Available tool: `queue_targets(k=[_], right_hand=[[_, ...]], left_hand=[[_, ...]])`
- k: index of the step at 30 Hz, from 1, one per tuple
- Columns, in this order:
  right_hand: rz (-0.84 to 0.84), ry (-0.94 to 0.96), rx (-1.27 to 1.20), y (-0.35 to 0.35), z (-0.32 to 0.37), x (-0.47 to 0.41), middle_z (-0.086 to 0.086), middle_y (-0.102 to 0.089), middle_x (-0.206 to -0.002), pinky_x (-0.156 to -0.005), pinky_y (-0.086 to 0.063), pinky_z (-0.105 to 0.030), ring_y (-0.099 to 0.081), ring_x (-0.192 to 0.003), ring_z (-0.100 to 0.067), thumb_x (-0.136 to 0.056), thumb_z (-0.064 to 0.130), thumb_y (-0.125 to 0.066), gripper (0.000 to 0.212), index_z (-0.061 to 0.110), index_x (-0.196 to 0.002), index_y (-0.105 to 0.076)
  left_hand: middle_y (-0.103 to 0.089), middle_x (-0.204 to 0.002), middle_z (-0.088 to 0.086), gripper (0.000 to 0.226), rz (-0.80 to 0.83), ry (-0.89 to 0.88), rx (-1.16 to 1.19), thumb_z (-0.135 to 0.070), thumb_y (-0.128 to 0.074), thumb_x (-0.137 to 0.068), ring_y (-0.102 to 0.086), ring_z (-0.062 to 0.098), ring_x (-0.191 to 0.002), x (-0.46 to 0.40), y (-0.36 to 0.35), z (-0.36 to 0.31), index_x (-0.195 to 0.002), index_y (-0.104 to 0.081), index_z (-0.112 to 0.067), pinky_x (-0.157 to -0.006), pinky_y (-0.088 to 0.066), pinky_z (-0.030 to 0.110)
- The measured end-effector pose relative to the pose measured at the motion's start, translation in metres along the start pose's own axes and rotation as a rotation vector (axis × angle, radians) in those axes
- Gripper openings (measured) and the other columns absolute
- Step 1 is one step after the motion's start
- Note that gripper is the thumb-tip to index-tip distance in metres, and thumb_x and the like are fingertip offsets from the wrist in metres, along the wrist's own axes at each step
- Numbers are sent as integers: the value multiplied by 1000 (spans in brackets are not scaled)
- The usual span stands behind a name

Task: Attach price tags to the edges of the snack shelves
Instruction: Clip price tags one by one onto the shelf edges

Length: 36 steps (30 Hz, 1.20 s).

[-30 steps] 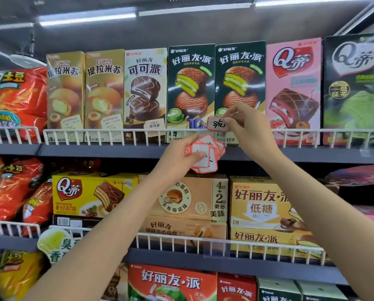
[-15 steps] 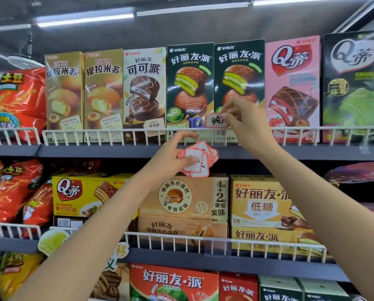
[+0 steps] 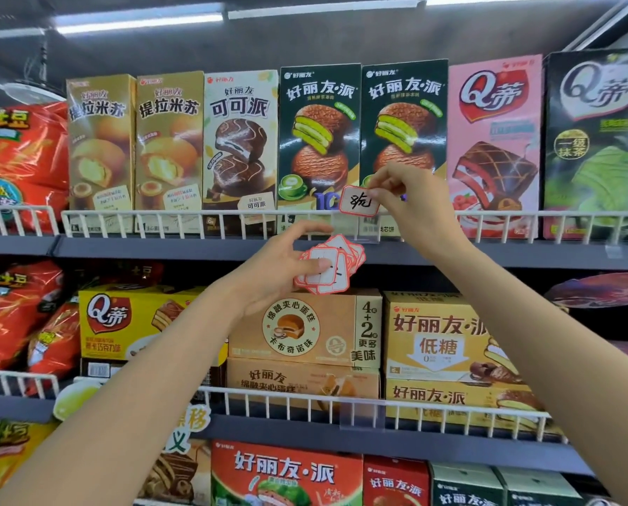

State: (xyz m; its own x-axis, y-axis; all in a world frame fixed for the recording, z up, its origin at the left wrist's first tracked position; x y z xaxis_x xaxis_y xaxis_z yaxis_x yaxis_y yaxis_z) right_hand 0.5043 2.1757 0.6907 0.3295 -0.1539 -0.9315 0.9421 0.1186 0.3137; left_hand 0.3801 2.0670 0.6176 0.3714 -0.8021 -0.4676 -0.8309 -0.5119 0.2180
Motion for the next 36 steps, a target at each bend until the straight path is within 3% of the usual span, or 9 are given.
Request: queue_targets(k=[3, 8, 13, 20, 23, 27, 36], right_hand=[[9, 12, 17, 1, 1, -2, 1, -60, -77, -66, -40, -26, -52, -74, -14, -89, 11, -59, 6, 10, -91, -65], [-18, 27, -10, 3, 2, -4, 1, -61, -73, -66, -40, -26, -52, -72, -12, -88, 9, -59, 7, 9, -90, -66], [6, 6, -96, 2, -2, -5, 12, -58, -68, -64, -42, -15, -54, -67, 3, -88, 9, -60, 7, 13, -88, -66], [57, 84, 87, -3, -3, -4, 2, -65, -83, -61, -37, -8, -55, -77, -9, -87, 12, -62, 9, 12, -92, -69], [0, 109, 104, -4, -4, 3, -1, -66, -82, -64, -44, -22, -57, -74, -13, -87, 12, -63, 11, 12, -98, -64], [-81, 210, 199, -8, -2, 16, -8, -65, -82, -65, -47, -38, -57, -74, -23, -86, 9, -63, 4, 7, -89, -63], [-55, 225, 248, -12, -2, 22, -11, -57, -94, -66, -45, -33, -57, -77, -24, -89, 11, -61, 12, 3, -94, -66]], left_hand=[[-67, -99, 16, 46, 28, 0, 135, 5, -53, -87, -67, 19, -79, -2, -3, -5, -124, -48, -24, -66, -57, 25], [-66, -102, 21, 49, 31, -16, 79, 5, -54, -87, -67, 21, -81, 1, -2, -4, -126, -46, -25, -68, -57, 27], [-63, -111, 29, 55, 24, -30, 8, 7, -54, -87, -67, 20, -81, 3, 0, -4, -131, -44, -24, -67, -57, 28], [-63, -115, 25, 55, 47, -26, -28, 6, -56, -86, -67, 22, -88, 1, 2, -3, -128, -45, -29, -69, -58, 29], [-64, -115, 24, 55, 45, -38, -45, 6, -57, -85, -67, 22, -88, 1, 3, -3, -126, -46, -29, -69, -58, 29], [-64, -114, 20, 55, 47, -39, -53, 6, -58, -85, -67, 23, -91, 3, 3, -3, -126, -46, -30, -72, -58, 32], [-65, -114, 20, 54, 41, -38, -52, 5, -57, -86, -68, 23, -91, 1, 3, -3, -125, -46, -29, -72, -58, 32]])
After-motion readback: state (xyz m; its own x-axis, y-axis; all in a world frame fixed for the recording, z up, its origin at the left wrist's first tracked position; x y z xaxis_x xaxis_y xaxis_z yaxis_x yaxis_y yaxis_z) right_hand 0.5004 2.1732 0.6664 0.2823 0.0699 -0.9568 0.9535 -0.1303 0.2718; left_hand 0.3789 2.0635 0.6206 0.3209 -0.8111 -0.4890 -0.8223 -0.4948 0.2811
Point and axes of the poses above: each hand's wrist, its own x-axis away from the middle knuckle, its own y-axis out of the back of the hand, z = x × y, the point moved 5 cm from there along -x, towards the middle knuckle
